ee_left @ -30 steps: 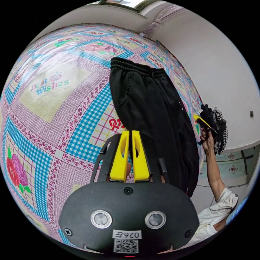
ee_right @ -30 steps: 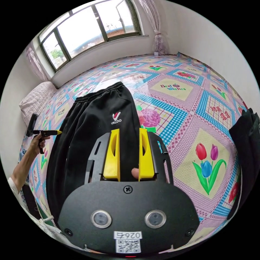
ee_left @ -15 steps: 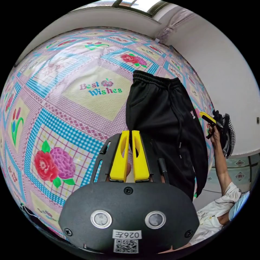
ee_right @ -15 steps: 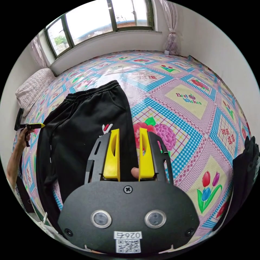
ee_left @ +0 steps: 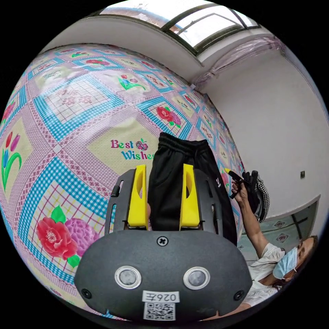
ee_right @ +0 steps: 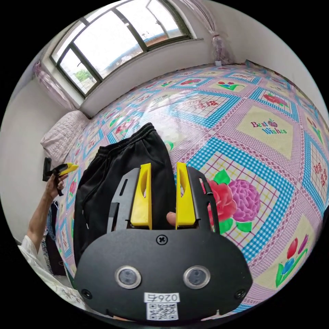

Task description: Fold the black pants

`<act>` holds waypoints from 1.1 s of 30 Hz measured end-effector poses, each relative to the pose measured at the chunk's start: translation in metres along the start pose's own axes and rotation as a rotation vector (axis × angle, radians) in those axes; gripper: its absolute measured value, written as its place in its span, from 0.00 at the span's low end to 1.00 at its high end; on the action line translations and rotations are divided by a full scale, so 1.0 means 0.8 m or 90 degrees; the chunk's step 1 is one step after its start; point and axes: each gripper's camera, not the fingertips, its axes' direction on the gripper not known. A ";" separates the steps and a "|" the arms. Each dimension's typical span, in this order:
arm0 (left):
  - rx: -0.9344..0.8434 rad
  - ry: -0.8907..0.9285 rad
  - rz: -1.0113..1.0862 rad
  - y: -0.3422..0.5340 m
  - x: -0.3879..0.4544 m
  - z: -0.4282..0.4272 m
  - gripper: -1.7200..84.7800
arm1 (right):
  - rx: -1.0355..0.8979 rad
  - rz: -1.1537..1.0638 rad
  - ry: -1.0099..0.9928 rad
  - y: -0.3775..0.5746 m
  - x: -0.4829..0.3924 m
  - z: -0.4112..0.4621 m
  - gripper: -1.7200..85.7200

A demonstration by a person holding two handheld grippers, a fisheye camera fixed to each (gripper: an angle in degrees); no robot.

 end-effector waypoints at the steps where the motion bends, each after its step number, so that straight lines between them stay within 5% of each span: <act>1: -0.022 -0.017 0.010 -0.007 0.010 0.019 0.21 | 0.000 0.004 -0.002 -0.003 0.000 0.003 0.12; 6: -0.101 -0.109 0.049 -0.021 0.051 0.075 0.17 | -0.056 -0.032 0.034 -0.021 -0.021 0.039 0.12; 8: -0.152 -0.095 0.051 -0.024 0.060 0.094 0.04 | -0.087 -0.059 0.059 -0.022 -0.034 0.055 0.10; 10: -0.147 -0.102 0.068 -0.026 0.067 0.093 0.02 | -0.095 -0.089 0.108 -0.020 -0.051 0.064 0.07; 16: 0.094 -0.013 0.058 -0.020 0.079 0.045 0.03 | -0.113 -0.145 0.276 -0.072 -0.081 0.065 0.01; 18: 0.101 -0.029 0.048 -0.020 0.083 0.045 0.04 | -0.044 -0.095 0.268 -0.107 -0.063 0.037 0.01; 22: 0.055 -0.121 0.076 0.000 0.103 0.042 0.06 | -0.102 -0.060 0.287 -0.120 -0.040 0.042 0.06; 27: 0.022 -0.140 0.122 0.041 0.106 -0.017 0.05 | -0.055 -0.160 0.313 -0.045 -0.055 -0.016 0.09; 33: 0.078 0.046 0.185 0.200 0.126 -0.135 0.01 | 0.055 -0.268 0.214 0.128 -0.107 -0.171 0.09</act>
